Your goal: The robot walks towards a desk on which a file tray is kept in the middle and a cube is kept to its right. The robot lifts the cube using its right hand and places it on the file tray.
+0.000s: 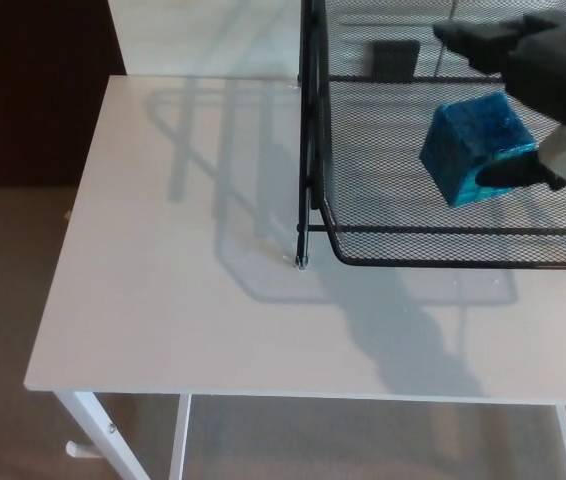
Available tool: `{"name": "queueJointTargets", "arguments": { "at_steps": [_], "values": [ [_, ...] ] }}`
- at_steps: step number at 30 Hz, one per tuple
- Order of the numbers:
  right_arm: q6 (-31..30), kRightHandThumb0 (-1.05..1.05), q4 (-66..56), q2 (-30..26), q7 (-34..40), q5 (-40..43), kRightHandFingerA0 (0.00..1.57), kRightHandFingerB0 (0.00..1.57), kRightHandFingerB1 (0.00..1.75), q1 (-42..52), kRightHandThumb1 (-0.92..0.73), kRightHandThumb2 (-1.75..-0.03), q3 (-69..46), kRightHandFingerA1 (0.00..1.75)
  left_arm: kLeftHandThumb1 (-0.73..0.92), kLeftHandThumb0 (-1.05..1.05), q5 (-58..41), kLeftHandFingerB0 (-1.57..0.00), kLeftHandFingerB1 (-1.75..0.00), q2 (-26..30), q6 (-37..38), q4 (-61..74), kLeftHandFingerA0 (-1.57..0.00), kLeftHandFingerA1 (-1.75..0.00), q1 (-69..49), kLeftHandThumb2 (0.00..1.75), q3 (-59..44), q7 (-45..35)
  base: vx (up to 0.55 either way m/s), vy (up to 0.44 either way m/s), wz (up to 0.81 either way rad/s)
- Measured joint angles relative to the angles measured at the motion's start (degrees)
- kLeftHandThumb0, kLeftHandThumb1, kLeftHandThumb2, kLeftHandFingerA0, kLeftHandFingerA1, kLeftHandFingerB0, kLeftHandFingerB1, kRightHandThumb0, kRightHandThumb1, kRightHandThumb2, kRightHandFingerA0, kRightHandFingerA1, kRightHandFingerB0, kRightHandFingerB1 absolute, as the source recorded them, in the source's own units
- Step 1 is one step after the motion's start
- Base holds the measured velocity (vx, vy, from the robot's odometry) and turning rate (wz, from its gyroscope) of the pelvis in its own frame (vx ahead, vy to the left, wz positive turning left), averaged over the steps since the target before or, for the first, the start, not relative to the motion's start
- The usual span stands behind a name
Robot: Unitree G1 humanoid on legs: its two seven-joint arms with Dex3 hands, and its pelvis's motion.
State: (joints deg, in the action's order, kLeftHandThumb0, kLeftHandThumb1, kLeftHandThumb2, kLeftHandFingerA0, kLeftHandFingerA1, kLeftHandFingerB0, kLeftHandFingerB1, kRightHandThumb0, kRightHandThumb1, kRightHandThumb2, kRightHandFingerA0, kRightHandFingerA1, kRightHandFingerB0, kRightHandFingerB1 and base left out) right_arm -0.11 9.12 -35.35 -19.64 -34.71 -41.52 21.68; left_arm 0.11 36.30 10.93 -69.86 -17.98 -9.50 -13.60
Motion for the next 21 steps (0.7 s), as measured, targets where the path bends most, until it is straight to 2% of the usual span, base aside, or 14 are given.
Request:
{"name": "queueJointTargets", "arguments": {
  "at_steps": [5,7,9,10,12,13,14,15,16,17,18,19,20,21],
  "values": [
    [0.63,-0.87,-7.47,-3.72,-3.33,2.73,0.0,0.02,0.0,1.38,-0.49,-0.81,-6.6,0.18,0.87,-1.01,0.37,-0.29,-0.86,-0.02,0.0,-0.59,-0.56,-1.01,-0.26,0.79,0.21,0.05,0.0,0.0,0.0],
    [0.38,-0.95,-10.19,-5.12,-4.8,4.12,0.0,0.0,0.0,2.18,-0.54,-0.82,-9.4,0.15,0.89,-1.02,0.44,-0.28,-0.87,-0.04,0.0,-0.67,-0.55,-1.02,-0.28,0.8,0.21,0.05,0.0,0.0,0.0],
    [0.34,-0.84,-12.51,-6.73,-5.93,5.67,0.0,0.05,0.0,3.57,-0.49,-0.81,-13.37,0.22,0.86,-1.01,0.48,-0.27,-0.85,-0.09,0.0,-0.67,-0.54,-1.02,-0.35,0.79,0.21,0.04,0.0,0.0,0.0],
    [0.34,-0.93,-13.16,-7.12,-6.14,6.11,0.0,0.05,0.0,4.26,-0.55,-0.83,-14.96,0.17,0.87,-1.01,0.48,-0.27,-0.85,-0.13,-0.01,-0.66,-0.54,-1.01,-0.37,0.79,0.2,0.04,0.0,0.0,0.0],
    [0.3,-0.82,-14.15,-7.67,-6.48,6.78,0.0,0.09,0.0,5.8,-0.47,-0.76,-17.79,0.13,0.86,-1.02,0.47,-0.28,-0.85,-0.22,-0.02,-0.64,-0.55,-1.01,-0.46,0.77,0.17,0.03,0.0,0.0,0.0],
    [0.22,-0.55,-14.89,-7.84,-6.8,7.28,0.0,0.01,0.14,7.07,-0.53,-0.72,-20.02,0.0,0.86,-1.04,0.47,-0.3,-0.89,-0.29,-0.02,-0.65,-0.56,-1.03,-0.53,0.77,0.17,0.03,0.0,0.0,0.0],
    [0.18,-0.75,-15.47,-7.93,-7.03,7.65,0.0,0.05,0.09,8.24,-0.46,-0.77,-21.93,0.13,0.66,-0.93,0.47,-0.27,-0.72,-0.35,-0.02,-0.64,-0.65,-0.94,-0.54,1.26,0.16,0.02,0.0,0.0,0.0],
    [0.19,-0.75,-15.88,-8.01,-7.18,7.94,0.0,0.05,0.09,9.47,-0.46,-0.77,-23.77,0.13,0.66,-0.93,0.47,-0.27,-0.72,-0.39,-0.02,-0.64,-0.65,-0.94,-0.54,1.26,0.16,0.02,0.0,0.0,0.0],
    [0.19,-0.56,-16.17,-8.04,-7.3,8.16,0.0,0.04,0.25,10.79,-0.52,-0.69,-25.51,0.0,0.9,-1.02,0.48,-0.32,-0.81,-0.43,-0.02,-0.65,-0.53,-0.94,-0.54,0.75,0.17,0.02,0.0,0.0,0.0],
    [0.19,-0.56,-16.47,-8.06,-7.44,8.35,0.0,0.04,0.25,12.39,-0.52,-0.69,-27.54,0.0,0.9,-1.02,0.48,-0.32,-0.81,-0.47,-0.03,-0.68,-0.53,-0.94,-0.55,0.75,0.17,0.02,0.0,0.0,0.0],
    [0.19,-0.55,-16.62,-8.06,-7.52,8.46,0.01,0.1,0.29,13.34,-0.6,-0.59,-28.76,0.29,0.9,-1.02,0.49,-0.32,-0.81,-0.49,-0.03,-0.69,-0.53,-0.94,-0.56,0.77,0.17,0.02,0.0,0.0,0.0],
    [0.19,-0.55,-16.77,-8.05,-7.6,8.62,0.01,0.1,0.29,14.87,-0.6,-0.59,-30.59,0.29,0.9,-1.02,0.49,-0.32,-0.81,-0.51,-0.03,-0.7,-0.53,-0.94,-0.57,0.77,0.17,0.02,0.0,0.0,0.0],
    [0.21,-0.63,-16.85,-8.05,-7.63,8.78,0.19,0.1,0.44,16.4,-0.48,-0.82,-32.37,0.52,0.69,-0.92,0.49,-0.24,-0.71,-0.52,-0.04,-0.69,-0.63,-0.93,-0.56,1.29,0.17,0.02,0.0,0.0,0.0],
    [0.22,-0.54,-16.85,-8.05,-7.63,8.9,0.34,0.24,0.31,17.23,-0.62,-0.59,-33.26,0.45,0.69,-0.92,0.49,-0.24,-0.71,-0.53,-0.03,-0.69,-0.63,-0.94,-0.56,1.3,0.17,0.02,0.0,0.0,0.0]
  ]
}}
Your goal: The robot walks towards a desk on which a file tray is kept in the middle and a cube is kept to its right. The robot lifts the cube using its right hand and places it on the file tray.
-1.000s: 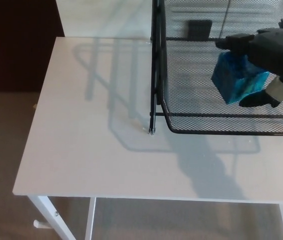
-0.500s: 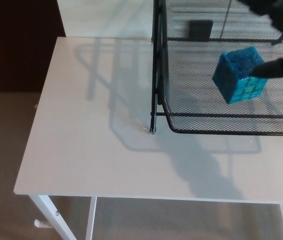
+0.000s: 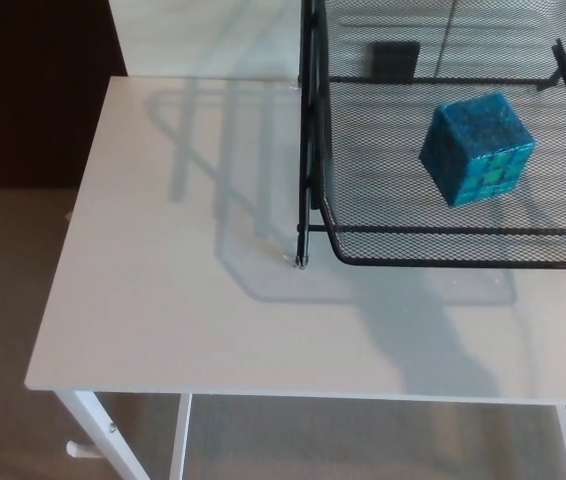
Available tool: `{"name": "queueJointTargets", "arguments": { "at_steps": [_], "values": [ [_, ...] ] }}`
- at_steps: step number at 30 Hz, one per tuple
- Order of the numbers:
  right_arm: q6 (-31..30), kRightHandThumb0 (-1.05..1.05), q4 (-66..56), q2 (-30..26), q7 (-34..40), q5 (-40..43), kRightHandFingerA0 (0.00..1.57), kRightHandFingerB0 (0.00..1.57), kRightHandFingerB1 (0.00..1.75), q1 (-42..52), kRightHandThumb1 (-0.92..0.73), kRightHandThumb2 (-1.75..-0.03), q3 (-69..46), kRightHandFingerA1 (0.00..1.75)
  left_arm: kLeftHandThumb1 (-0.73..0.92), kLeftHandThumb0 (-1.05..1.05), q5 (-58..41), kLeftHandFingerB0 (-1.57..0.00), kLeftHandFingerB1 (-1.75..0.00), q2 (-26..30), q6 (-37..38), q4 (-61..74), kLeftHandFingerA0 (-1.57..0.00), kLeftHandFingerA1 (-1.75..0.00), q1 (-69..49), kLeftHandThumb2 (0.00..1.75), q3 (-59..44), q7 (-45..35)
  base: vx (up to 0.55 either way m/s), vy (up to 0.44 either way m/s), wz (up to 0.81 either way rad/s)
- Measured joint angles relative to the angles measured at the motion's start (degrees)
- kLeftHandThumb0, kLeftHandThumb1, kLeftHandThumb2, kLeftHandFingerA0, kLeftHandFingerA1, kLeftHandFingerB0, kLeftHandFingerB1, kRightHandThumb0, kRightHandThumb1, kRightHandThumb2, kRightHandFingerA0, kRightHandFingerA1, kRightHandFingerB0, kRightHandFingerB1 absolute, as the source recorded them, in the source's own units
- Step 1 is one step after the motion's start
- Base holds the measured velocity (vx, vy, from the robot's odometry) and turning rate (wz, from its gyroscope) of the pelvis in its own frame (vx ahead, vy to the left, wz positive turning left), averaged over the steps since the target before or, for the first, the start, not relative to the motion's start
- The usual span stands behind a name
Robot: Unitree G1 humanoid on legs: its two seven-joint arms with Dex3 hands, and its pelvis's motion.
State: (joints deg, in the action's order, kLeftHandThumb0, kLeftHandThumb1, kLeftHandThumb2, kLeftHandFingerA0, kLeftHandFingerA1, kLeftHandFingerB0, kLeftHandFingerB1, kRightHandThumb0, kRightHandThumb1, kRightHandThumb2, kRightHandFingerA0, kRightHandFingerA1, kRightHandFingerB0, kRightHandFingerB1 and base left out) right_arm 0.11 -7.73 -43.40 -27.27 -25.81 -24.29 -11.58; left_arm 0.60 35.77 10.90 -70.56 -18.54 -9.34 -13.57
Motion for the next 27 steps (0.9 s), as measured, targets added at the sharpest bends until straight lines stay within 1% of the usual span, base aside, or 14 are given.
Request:
{"name": "queueJointTargets", "arguments": {
  "at_steps": [1,2,3,4,5,10,12,16,20,21,23,24,26,27],
  "values": [
    [0.08,-0.54,0.04,0.0,0.0,0.23,0.34,0.24,0.31,1.56,-0.62,-0.59,-1.82,0.45,0.69,-0.92,0.0,-0.24,-0.71,0.0,0.0,0.01,-0.63,-0.94,0.01,1.3,0.0,0.0,0.0,0.0,0.0],
    [0.14,-0.55,0.19,0.01,0.02,0.45,0.43,0.38,0.32,3.05,-0.59,-0.58,-3.44,0.48,0.89,-1.01,0.0,-0.32,-0.83,-0.02,0.0,0.01,-0.52,-0.98,0.01,0.8,0.0,0.0,0.0,0.0,0.0],
    [0.21,-0.55,0.36,0.05,0.03,0.69,0.43,0.38,0.32,4.65,-0.59,-0.58,-5.07,0.48,0.89,-1.01,0.0,-0.32,-0.83,-0.03,0.0,0.02,-0.52,-0.98,0.01,0.8,0.0,0.0,0.0,0.0,0.0],
    [0.27,-0.48,0.51,0.07,0.05,0.87,0.51,0.42,0.35,5.61,-0.61,-0.58,-6.08,0.55,0.68,-0.93,0.0,-0.24,-0.73,-0.04,0.0,0.02,-0.62,-0.95,0.01,1.29,0.0,0.0,0.0,0.0,0.0],
    [0.42,-0.5,0.87,0.13,0.08,1.26,0.59,0.4,0.51,7.23,-0.5,-0.84,-7.88,0.67,0.89,-1.0,0.0,-0.26,-0.86,-0.05,-0.01,0.01,-0.48,-1.03,0.01,0.81,-0.01,-0.01,0.0,0.0,0.0],
    [1.83,-0.49,4.2,0.24,0.63,2.93,0.46,0.4,0.39,12.01,-0.71,-0.61,-14.68,0.95,0.9,-1.02,-0.01,-0.26,-0.87,-0.07,-0.01,0.18,-0.5,-1.03,0.07,0.81,-0.03,-0.02,0.0,0.0,0.0],
    [2.43,-0.58,6.06,0.25,0.99,3.66,0.38,0.38,0.38,13.56,-0.7,-0.66,-16.96,0.57,0.89,-1.03,-0.01,-0.25,-0.9,-0.07,-0.01,0.24,-0.51,-1.06,0.07,0.8,-0.05,-0.02,0.0,0.0,0.0],
    [4.2,-0.53,12.47,0.67,3.16,4.88,0.3,0.34,0.58,18.39,-0.76,-0.62,-23.21,0.91,0.9,-1.01,-0.03,-0.25,-0.86,-0.08,-0.01,0.29,-0.51,-1.03,0.07,0.81,-0.23,-0.03,0.0,0.0,0.0],
    [5.49,-0.55,19.71,0.74,5.57,5.82,0.33,0.22,0.69,22.39,-0.8,-0.64,-27.06,0.72,0.9,-1.04,-0.03,-0.29,-0.87,-0.09,-0.01,0.33,-0.55,-1.02,0.07,0.8,-0.32,-0.04,0.0,0.0,0.0],
    [5.66,-0.56,21.57,0.74,6.21,6.02,0.05,0.0,0.54,23.28,-0.75,-0.73,-27.92,0.96,0.91,-1.04,-0.04,-0.33,-0.85,-0.09,-0.01,0.32,-0.55,-0.98,0.07,0.81,-0.34,-0.04,0.0,0.0,0.0],
    [5.74,-0.42,25.4,0.74,7.29,6.38,0.36,0.11,0.53,25.2,-0.66,-0.62,-29.38,0.78,0.9,-1.04,-0.03,-0.28,-0.91,-0.1,-0.01,0.32,-0.57,-1.06,0.09,0.82,-0.36,-0.04,0.0,0.0,0.0],
    [5.69,-0.47,27.21,0.74,7.75,6.54,0.43,0.02,0.32,26.25,-0.48,-0.61,-29.93,1.04,0.9,-1.03,-0.03,-0.29,-0.9,-0.09,-0.01,0.35,-0.57,-1.05,0.1,0.82,-0.39,-0.04,0.0,0.0,0.0],
    [5.53,-0.65,31.52,1.01,8.37,7.05,0.02,0.0,0.35,28.73,-0.92,-1.17,-31.14,0.39,0.91,-1.02,-0.03,-0.29,-0.87,-0.1,-0.01,0.38,-0.6,-1.02,0.09,0.82,-0.42,-0.04,0.0,0.0,0.0],
    [5.44,-0.44,32.99,1.12,8.67,7.17,0.43,0.07,0.21,29.45,-0.92,-0.74,-31.49,0.8,0.91,-1.02,-0.03,-0.3,-0.87,-0.1,-0.01,0.37,-0.6,-1.02,0.08,0.82,-0.43,-0.04,0.0,0.0,0.0]
  ]
}}
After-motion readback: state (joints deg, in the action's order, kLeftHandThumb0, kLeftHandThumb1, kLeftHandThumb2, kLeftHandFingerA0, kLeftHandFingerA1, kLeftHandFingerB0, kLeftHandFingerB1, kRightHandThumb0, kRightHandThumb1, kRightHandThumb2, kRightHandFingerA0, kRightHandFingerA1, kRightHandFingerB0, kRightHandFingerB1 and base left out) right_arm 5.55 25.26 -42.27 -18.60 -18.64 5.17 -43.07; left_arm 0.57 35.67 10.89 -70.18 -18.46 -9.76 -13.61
